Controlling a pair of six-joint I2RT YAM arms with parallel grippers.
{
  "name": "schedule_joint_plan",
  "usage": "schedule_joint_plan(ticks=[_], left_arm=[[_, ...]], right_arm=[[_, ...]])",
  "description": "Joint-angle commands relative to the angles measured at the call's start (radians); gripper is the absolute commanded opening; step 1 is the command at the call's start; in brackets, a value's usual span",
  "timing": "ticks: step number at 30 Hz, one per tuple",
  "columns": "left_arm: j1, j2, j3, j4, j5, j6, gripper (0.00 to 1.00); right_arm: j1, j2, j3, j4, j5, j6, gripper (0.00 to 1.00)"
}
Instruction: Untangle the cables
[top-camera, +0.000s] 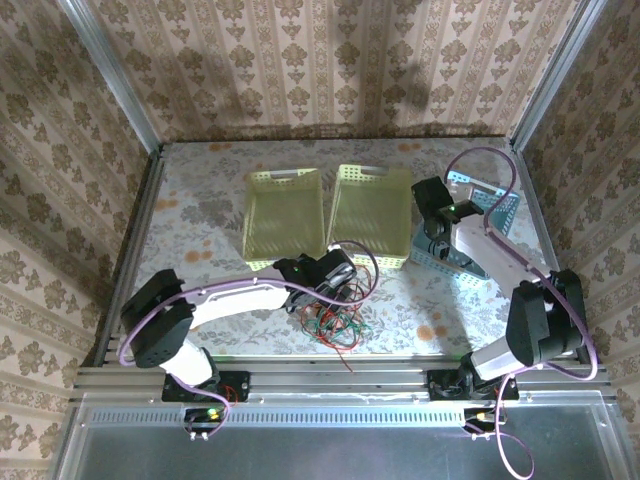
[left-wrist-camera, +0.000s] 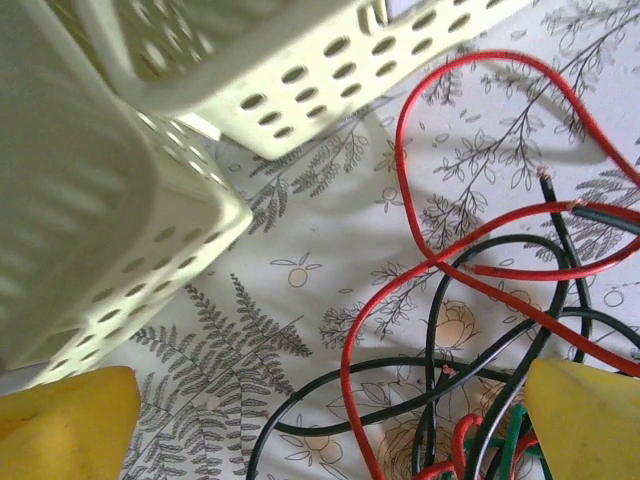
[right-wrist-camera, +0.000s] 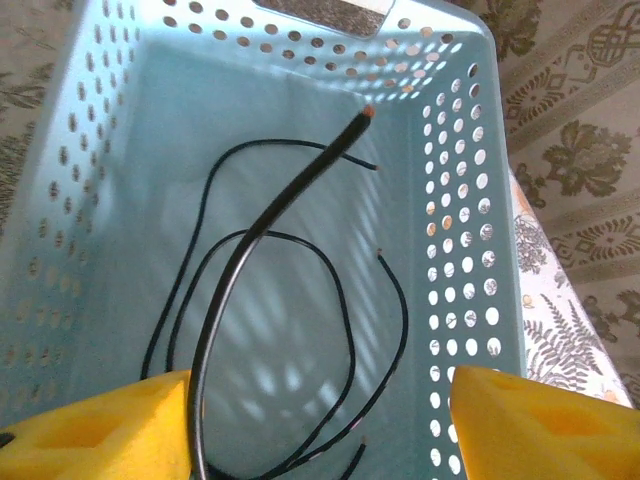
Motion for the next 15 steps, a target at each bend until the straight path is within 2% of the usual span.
schedule_joint_plan(ticks=[1,6,11,15], left_arm=[[-0.003,-0.066,-0.025,0.040,-0.037,0.011,1.00],[0.011,-0.118,-0.047,0.052,-0.037,0.009,1.00],[0.027,-0.124,-0.048,0.046,-0.035,0.018,1.00],[0.032,-0.127,-0.050,0.044,-0.043,0.009,1.00]], right_arm=[[0.031,-0.066,-0.029,0.037,-0.042,0.013,0.68],[0.028,-0.138,-0.076,0.047,-0.095,0.048,0.71],[-0.022,-0.080,-0.047,0.015,-0.141,0.078,0.70],[0.011,-0.065,-0.073,0.081,-0.167,0.061,0.69]])
